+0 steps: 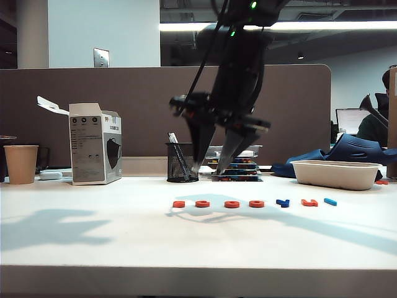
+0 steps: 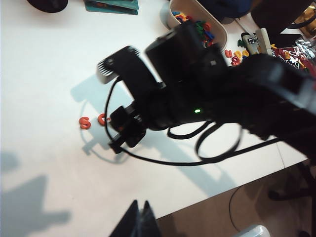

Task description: Select the appropriate letters from the row of letter magnets placed on the table to arrange into the word "cool".

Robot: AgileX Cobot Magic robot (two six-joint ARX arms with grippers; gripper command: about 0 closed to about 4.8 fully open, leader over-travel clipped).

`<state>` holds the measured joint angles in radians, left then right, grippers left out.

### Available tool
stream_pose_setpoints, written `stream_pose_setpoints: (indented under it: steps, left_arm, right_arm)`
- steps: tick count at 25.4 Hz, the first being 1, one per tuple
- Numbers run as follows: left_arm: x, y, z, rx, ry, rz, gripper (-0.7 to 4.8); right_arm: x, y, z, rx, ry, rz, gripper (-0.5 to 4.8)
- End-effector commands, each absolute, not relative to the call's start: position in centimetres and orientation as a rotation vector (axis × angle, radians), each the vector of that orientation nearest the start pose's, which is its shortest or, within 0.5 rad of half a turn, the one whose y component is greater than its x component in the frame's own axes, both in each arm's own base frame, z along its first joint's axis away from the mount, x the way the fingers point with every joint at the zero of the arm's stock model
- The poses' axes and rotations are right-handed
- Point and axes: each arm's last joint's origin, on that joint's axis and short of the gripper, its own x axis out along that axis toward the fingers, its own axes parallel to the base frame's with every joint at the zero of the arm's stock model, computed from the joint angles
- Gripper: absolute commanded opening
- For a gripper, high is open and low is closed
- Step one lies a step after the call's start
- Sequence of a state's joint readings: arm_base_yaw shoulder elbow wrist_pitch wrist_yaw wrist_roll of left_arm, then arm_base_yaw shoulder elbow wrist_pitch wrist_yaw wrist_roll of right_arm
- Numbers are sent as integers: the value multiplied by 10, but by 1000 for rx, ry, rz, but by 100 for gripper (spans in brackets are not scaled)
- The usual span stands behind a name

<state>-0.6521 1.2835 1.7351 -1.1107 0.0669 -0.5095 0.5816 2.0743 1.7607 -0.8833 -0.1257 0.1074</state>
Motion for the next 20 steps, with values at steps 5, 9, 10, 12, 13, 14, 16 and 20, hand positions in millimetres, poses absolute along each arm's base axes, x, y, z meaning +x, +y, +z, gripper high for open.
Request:
stream_pose_setpoints:
  steps: [5,9,10,12,13,14,16,20]
  left_arm:
    - [169,-132,461,-279,778,-515,-4]
    - [169,-132,461,-279,779,-515,-4]
    - [169,-132,461,-279,778,-515,-4]
    - [169,-132,461,-279,779,-515,-4]
    - [169,-132,461,-279,779,-515,-4]
    - [169,-132,461,-279,779,-515,-4]
    - [169,-132,461,-279,779,-515,-4]
    - [169,-132,461,-279,779,-514,-4]
  right_arm:
    - [370,253,209,-194,1179,548,216]
    - [372,254,202,-199,1181,535,216]
    - [373,256,198,-209,1186,529,216]
    - [373,257,193,-220,1191,517,216]
    - [374,257,192,-221,1191,516,216]
    - [374,258,191,-222,1190,518,216]
    - [374,260,190,-224,1184,522,216]
    - [374,264,183,-233,1185,522,216]
